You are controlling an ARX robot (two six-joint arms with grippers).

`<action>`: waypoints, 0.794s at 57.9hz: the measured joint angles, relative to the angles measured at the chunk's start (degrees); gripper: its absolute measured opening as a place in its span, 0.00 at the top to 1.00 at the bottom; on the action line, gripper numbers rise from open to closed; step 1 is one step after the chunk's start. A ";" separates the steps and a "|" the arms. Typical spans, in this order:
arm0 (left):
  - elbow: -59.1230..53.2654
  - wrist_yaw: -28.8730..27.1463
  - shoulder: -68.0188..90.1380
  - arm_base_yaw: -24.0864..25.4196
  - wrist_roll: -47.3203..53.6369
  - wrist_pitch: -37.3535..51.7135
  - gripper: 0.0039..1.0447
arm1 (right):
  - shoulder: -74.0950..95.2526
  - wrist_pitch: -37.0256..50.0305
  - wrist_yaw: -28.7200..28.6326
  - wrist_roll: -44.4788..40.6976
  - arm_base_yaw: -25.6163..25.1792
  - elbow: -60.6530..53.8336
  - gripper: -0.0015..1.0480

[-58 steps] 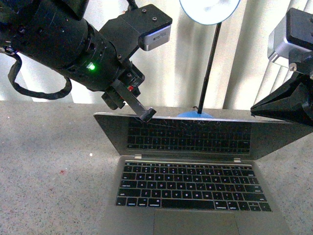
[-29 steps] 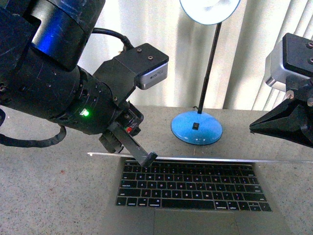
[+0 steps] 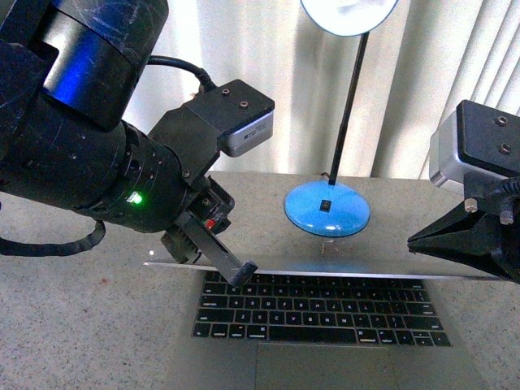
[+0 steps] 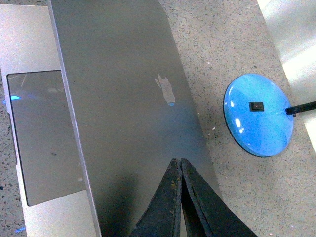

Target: Close laptop

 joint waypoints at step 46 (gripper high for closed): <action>-4.04 0.96 1.09 -0.17 -1.11 3.37 0.97 | 3.13 2.86 0.46 0.31 1.51 -1.73 0.97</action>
